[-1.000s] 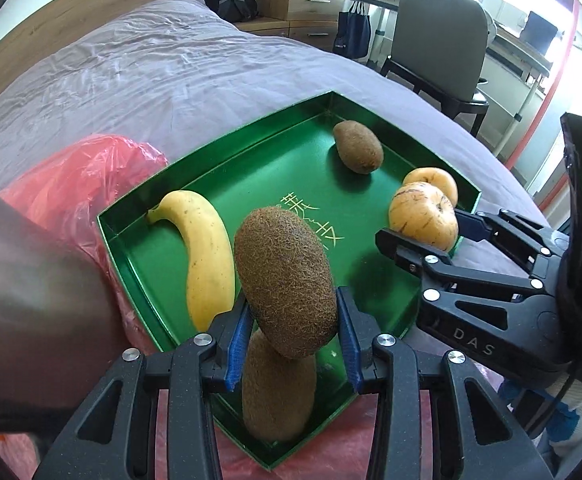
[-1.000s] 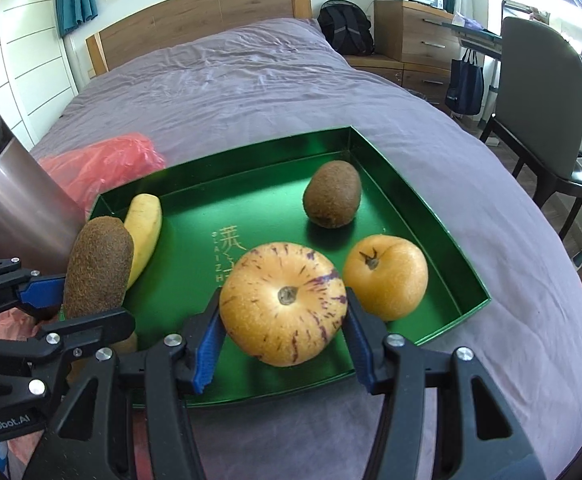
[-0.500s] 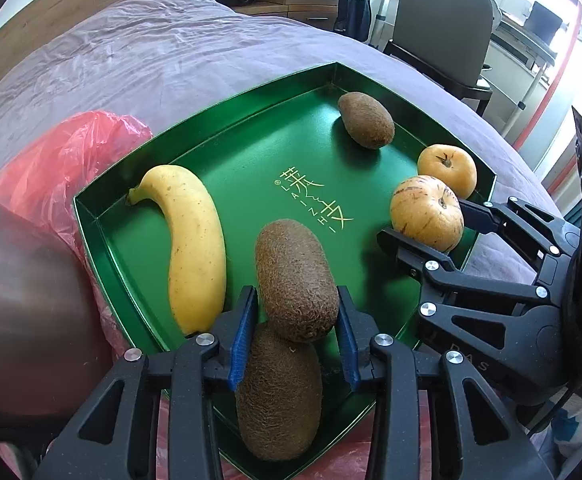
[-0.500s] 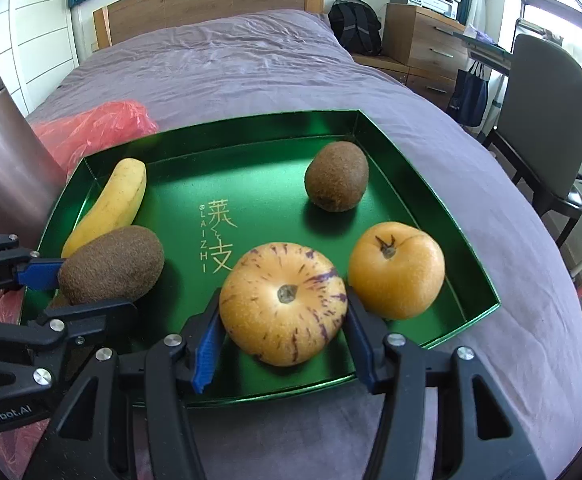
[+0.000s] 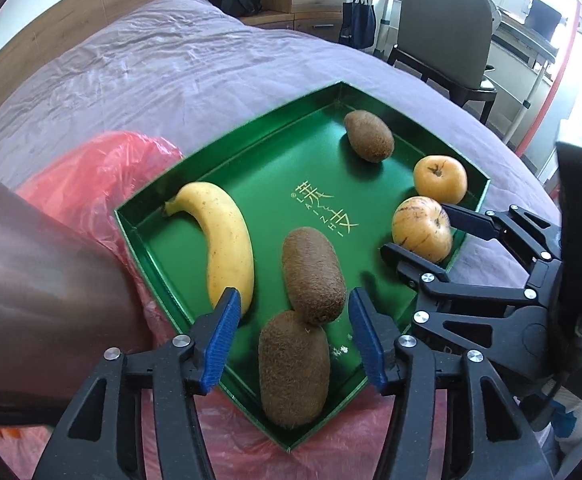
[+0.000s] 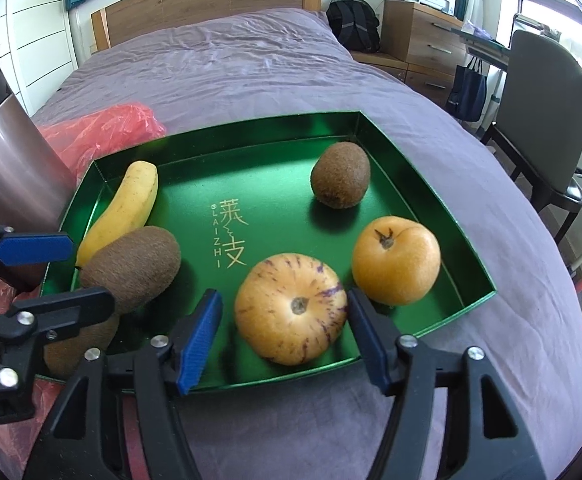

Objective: Organize fruits
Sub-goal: 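Move both open tools back toward the tangerines and apple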

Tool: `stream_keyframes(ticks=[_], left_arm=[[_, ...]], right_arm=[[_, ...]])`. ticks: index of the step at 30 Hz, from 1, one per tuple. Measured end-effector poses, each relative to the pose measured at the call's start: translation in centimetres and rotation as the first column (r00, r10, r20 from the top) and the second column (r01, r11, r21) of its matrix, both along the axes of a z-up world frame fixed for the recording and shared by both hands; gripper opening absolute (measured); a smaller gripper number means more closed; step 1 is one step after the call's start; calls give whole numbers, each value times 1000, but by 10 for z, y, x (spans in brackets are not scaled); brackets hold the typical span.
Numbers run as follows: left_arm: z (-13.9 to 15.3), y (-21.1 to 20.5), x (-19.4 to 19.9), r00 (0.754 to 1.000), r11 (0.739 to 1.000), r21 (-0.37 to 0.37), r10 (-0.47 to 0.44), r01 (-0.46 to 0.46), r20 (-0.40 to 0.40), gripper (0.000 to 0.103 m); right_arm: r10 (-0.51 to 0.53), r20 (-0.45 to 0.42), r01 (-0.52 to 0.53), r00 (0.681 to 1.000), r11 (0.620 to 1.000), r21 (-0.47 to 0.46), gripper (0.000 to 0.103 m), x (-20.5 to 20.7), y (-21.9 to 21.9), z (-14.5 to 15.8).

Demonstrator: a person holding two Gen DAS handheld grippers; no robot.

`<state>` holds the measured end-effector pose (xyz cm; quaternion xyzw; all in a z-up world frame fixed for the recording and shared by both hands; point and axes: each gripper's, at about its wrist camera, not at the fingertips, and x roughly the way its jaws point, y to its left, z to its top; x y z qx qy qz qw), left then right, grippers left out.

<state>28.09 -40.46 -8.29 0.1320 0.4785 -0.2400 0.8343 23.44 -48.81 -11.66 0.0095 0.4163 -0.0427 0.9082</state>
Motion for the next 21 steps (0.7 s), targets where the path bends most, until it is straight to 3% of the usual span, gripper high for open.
stream_keyframes(ticks=[4,11,21], left_arm=[[18,8,-17,999,1000,-4,-9,9,32,57],[51,27,-63,996,999,-19,-38,40,77,62],[77,71,-119,994,1000,-14,-25,27,106,63]], right_arm=[[-13,26,13,1000,1000,9,80,-11,3,13],[-25,68,23,997,999,36,81,-43,12,39],[-38,84,31,996,995,91,88,-102,38,62]])
